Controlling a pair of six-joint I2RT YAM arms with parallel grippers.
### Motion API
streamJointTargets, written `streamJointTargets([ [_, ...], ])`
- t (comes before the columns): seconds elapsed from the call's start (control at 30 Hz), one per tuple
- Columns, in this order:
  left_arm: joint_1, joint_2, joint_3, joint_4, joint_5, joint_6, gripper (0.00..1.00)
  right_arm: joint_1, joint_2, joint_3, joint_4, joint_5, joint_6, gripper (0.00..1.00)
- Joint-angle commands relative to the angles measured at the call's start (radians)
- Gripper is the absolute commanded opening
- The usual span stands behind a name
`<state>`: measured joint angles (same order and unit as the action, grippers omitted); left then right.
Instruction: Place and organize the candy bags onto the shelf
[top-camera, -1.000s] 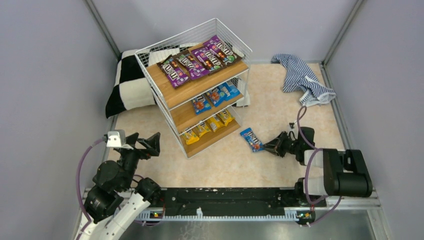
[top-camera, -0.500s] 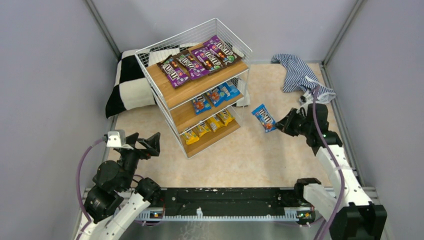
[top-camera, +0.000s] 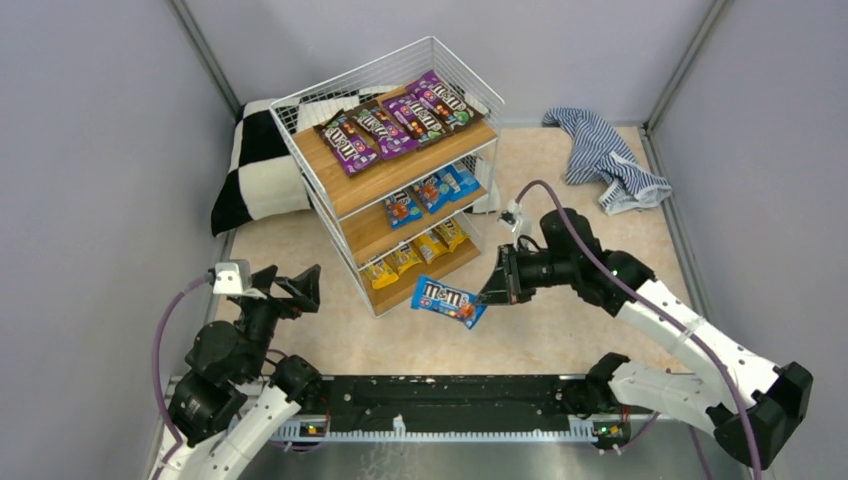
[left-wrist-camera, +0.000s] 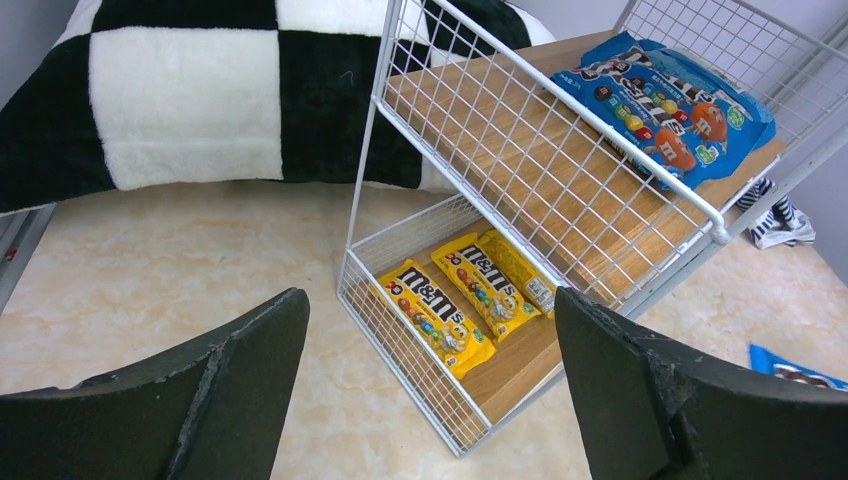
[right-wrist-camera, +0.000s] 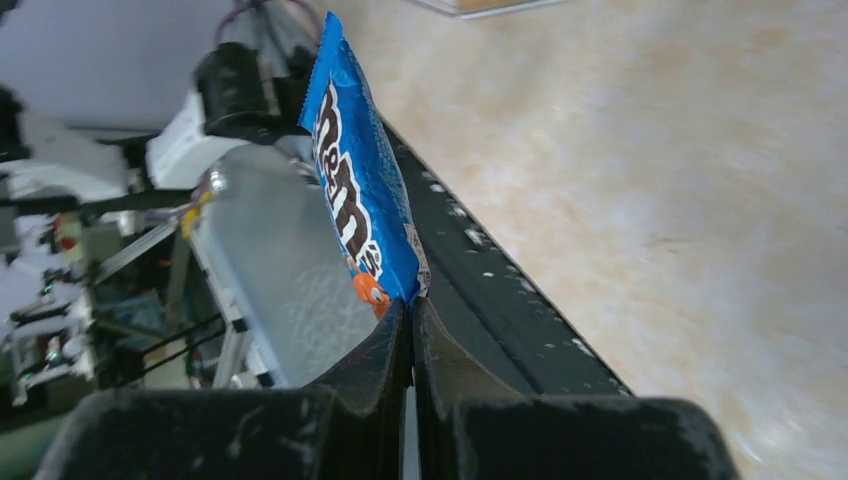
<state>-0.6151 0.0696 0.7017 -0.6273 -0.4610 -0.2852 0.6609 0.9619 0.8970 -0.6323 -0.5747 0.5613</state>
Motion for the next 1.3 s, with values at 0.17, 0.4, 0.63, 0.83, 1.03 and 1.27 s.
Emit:
streamJointTargets([
  [0.17,0.004,-0.011,-0.003,0.039,-0.007,0.008,0.98,0.294,0.024,-0.043,0.621,0.289,0.532,0.00],
  [0.4,0.003,-0.015,-0.004,0.039,-0.002,0.009,0.98,0.411,0.195,0.070,0.741,0.493,0.503,0.00],
  [0.63,0.004,-0.022,-0.004,0.042,-0.001,0.010,0.98,0.416,0.229,0.116,0.725,0.663,0.472,0.00],
  [0.83,0.003,-0.028,-0.001,0.038,-0.002,0.008,0.98,0.418,0.184,0.117,0.636,0.708,0.451,0.00],
  [1.03,0.004,-0.030,-0.004,0.043,0.003,0.013,0.98,0.417,0.192,0.106,0.657,0.726,0.476,0.00],
  [1.27,0.004,-0.032,-0.002,0.038,-0.005,0.009,0.98,0.429,0.340,0.227,0.695,0.768,0.505,0.00],
])
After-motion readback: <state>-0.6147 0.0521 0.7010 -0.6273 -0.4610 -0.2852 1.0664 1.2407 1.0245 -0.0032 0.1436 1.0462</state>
